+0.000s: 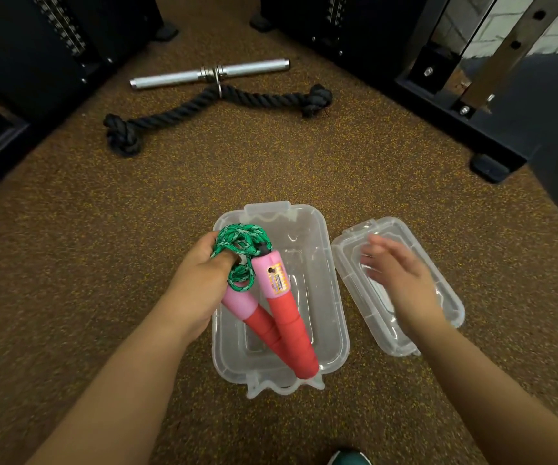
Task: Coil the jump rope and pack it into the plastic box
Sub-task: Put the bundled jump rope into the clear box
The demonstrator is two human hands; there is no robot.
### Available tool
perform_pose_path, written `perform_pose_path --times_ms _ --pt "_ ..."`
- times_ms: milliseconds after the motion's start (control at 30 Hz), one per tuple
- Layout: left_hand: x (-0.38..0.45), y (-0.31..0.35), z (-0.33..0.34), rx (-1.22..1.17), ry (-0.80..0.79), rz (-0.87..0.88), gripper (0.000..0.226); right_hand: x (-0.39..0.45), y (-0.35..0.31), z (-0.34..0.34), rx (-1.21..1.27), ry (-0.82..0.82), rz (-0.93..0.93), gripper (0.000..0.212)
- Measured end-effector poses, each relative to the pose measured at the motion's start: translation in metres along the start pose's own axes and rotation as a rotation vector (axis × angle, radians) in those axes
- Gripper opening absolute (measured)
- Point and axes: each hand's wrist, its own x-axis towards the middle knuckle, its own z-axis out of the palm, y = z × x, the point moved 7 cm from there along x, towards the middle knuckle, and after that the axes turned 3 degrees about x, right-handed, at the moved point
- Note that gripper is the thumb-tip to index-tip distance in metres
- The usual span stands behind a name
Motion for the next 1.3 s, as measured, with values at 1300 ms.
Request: perform_pose_path --times_ms 1300 --pt "0.124 -0.106 0.076 0.805 -0.105 -0.172 0.043 0.058 0.126 0.144 -1.041 -0.455 0.314 0.083"
